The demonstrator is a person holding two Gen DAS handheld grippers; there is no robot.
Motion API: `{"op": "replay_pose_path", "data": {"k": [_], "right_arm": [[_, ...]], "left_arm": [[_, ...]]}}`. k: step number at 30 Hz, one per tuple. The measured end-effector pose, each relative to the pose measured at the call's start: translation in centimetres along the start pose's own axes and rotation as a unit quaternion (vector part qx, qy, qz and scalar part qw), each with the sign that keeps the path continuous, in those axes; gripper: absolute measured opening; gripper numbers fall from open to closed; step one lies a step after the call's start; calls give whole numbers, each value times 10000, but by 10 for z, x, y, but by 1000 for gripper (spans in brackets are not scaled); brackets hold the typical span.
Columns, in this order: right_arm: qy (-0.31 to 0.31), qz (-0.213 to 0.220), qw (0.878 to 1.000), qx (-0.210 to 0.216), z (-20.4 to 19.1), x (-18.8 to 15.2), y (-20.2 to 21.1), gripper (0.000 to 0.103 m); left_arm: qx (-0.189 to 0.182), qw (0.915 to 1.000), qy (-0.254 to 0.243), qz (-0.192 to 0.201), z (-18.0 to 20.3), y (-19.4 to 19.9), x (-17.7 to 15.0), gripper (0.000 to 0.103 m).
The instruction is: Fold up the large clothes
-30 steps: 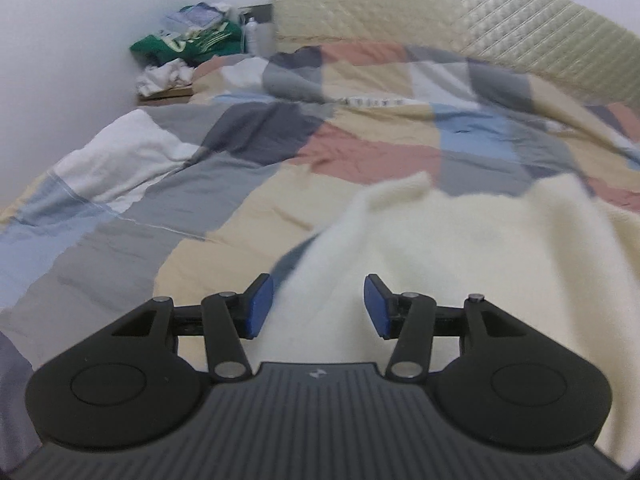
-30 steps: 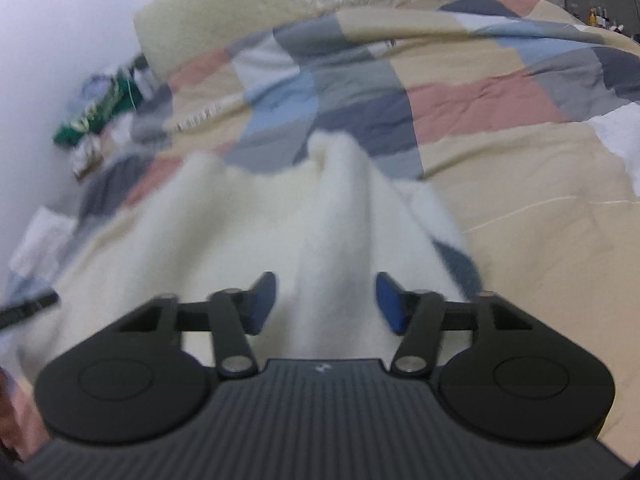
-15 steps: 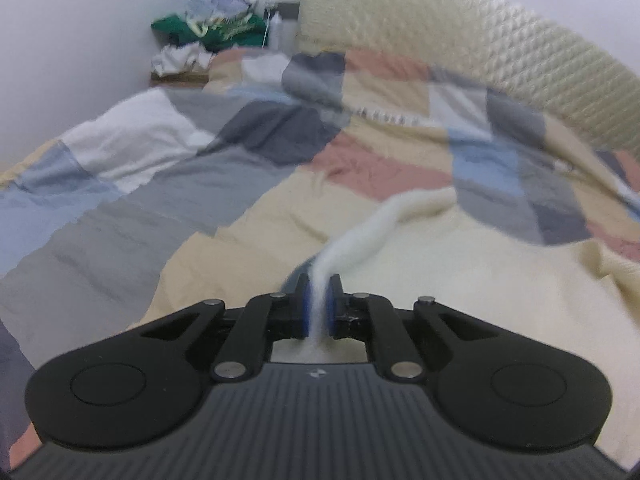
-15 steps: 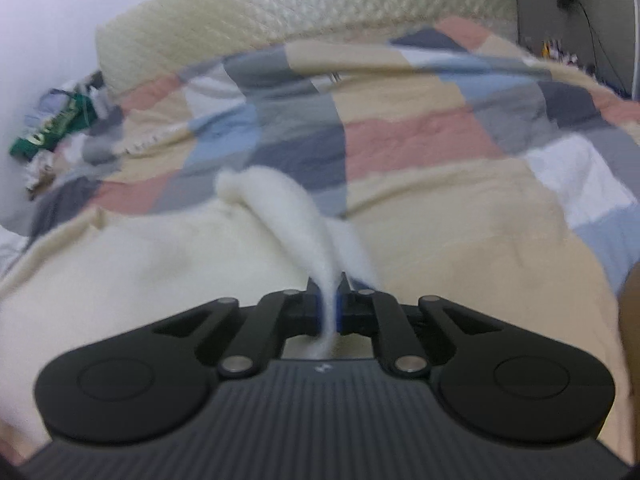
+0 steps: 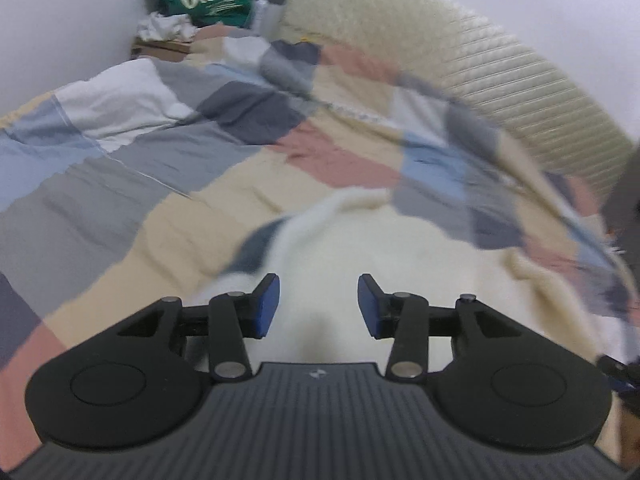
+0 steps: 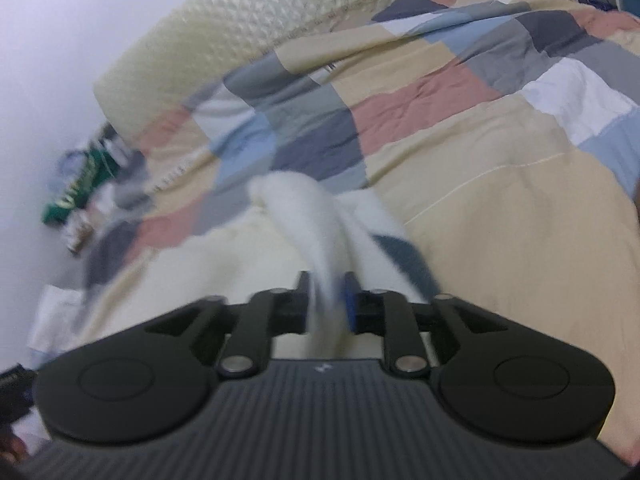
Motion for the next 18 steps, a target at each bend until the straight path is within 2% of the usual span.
{"op": "replay_pose_path", "data": {"k": [2,6,11,13,14,16,18], "right_arm": [[-235,109,9995,193,-1,-2,18,55],[-873,59,9944,599,2,-11,43,55],[-1811,-408,9796,773,10,-35,49,57],[-2075,-718,9727,753,12,-49,42,69],[-2158,-860,9699,733,12,-54,37,79],[-2373,-1069,9631,691,13,-65,28,82],[-2764,-1239,9499,777,18,-76,19,82]], "left_arm": [[-229,9996,141,-7,7,18,-5,56],[-669,9951,660,-316,17,37,-21,61],[-701,9893,885,-920,27,35,-47,68],[-685,9849,1089,-1157,26,28,-55,72],[-687,9820,1217,-1270,26,24,-59,73],[-771,9763,1425,-1437,22,17,-64,75],[-770,9709,1626,-1581,18,9,-67,79]]}}
Point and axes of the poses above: each gripper's, at about its wrist camera, not at the fingertips, and y roughly against the way its jaws point, z to its right, x to its top, the point moved 2 cm from there along -y, roughly the way its jaws point, and after that the axes turned 10 degrees about z, right-handed, at the moved point
